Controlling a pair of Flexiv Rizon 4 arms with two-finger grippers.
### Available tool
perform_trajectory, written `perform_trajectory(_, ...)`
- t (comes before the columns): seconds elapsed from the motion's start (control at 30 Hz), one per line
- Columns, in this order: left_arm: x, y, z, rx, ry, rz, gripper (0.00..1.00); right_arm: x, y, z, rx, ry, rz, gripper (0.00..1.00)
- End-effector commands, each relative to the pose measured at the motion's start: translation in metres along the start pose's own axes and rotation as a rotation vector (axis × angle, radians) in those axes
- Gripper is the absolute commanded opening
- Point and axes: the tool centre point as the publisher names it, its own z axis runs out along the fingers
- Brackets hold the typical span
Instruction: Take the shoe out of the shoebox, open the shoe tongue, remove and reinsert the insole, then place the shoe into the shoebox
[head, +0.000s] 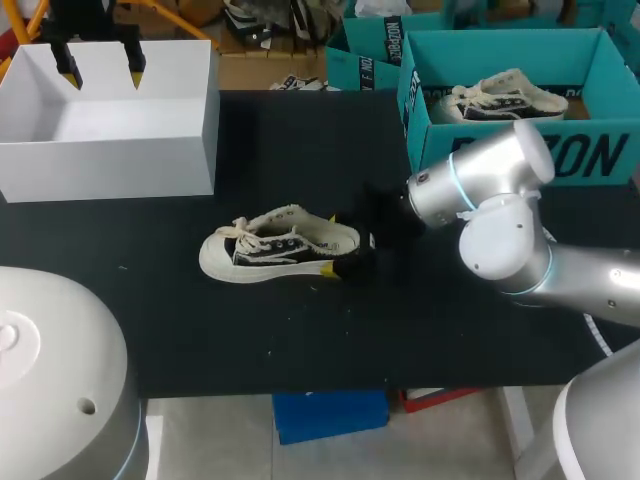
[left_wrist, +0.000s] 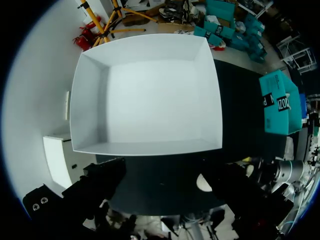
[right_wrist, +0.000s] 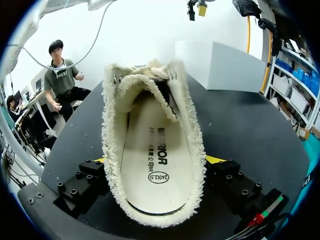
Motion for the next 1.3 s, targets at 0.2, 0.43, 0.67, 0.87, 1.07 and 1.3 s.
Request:
perform_trajectory(0.2, 0.001, 0.001, -0.001, -0.001, -0.003, -0.002, 1.0, -0.002, -0.002, 0.005, 0.017, -0.003, 0.012, 0.0)
perform_trajectory(0.43, 0.006, 0.006, -0.002, -0.001, -0.041, -0.011, 1.0, -0.002, -0.002, 0.005, 0.017, -0.003, 0.012, 0.0)
perform_trajectory(0.67, 0.03, 0.029, -0.003, -0.099, -0.112, -0.085, 1.0, -0.002, -0.002, 0.005, 0.017, -0.003, 0.012, 0.0)
perform_trajectory(0.87, 0.07, 0.067, 0.0, -0.104, -0.143, -0.047, 1.0, -0.002, -0.002, 0.005, 0.017, -0.003, 0.012, 0.0)
perform_trajectory(1.07, 0.113, 0.107, 0.017, -0.117, -0.19, 0.035, 1.0, -0.002, -0.002, 0.005, 0.017, -0.003, 0.012, 0.0)
perform_trajectory(1.3, 0.146, 0.13, 0.026, -0.133, -0.168, 0.072, 1.0, -0.002, -0.002, 0.005, 0.017, -0.003, 0.012, 0.0)
